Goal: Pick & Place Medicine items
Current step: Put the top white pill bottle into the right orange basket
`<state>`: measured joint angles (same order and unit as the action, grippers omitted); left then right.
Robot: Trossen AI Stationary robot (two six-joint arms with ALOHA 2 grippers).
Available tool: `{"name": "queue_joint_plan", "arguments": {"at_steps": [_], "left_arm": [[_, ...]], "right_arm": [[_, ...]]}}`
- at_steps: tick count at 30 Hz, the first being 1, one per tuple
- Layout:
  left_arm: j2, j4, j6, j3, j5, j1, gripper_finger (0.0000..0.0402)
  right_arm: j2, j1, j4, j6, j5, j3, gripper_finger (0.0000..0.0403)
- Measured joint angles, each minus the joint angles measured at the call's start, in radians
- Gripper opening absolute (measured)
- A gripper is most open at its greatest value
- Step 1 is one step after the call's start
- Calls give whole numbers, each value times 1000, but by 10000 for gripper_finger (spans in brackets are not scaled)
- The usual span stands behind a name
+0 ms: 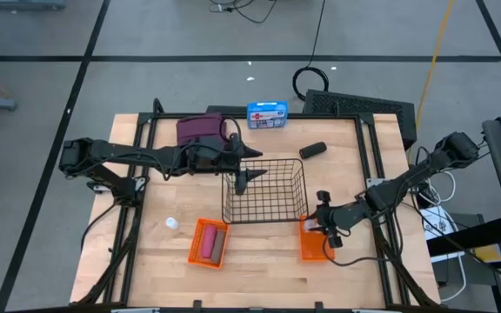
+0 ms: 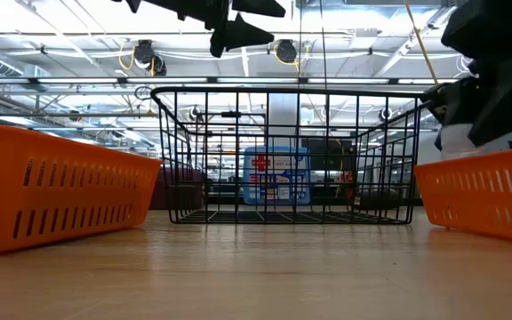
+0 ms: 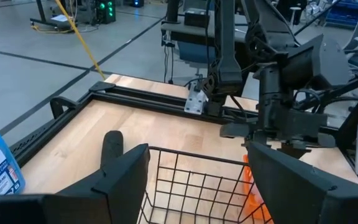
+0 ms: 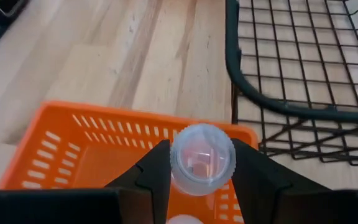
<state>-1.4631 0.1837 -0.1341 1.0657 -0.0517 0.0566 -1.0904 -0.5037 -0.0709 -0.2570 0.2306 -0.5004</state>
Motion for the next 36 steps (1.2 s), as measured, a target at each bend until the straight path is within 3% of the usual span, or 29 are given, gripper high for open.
{"name": "queue_joint_plan", "arguments": {"at_steps": [13,29,36], "left_arm": [[-1,0,8,0,-1,0,284],[-1,0,7,0,-1,0,280],[-1,0,-4,0,-1,0,278]], "right_arm": [[-3,0,0,44,2,18,125],[-102,0,51,42,4,18,125],[-95,0,50,32,4,18,237]]}}
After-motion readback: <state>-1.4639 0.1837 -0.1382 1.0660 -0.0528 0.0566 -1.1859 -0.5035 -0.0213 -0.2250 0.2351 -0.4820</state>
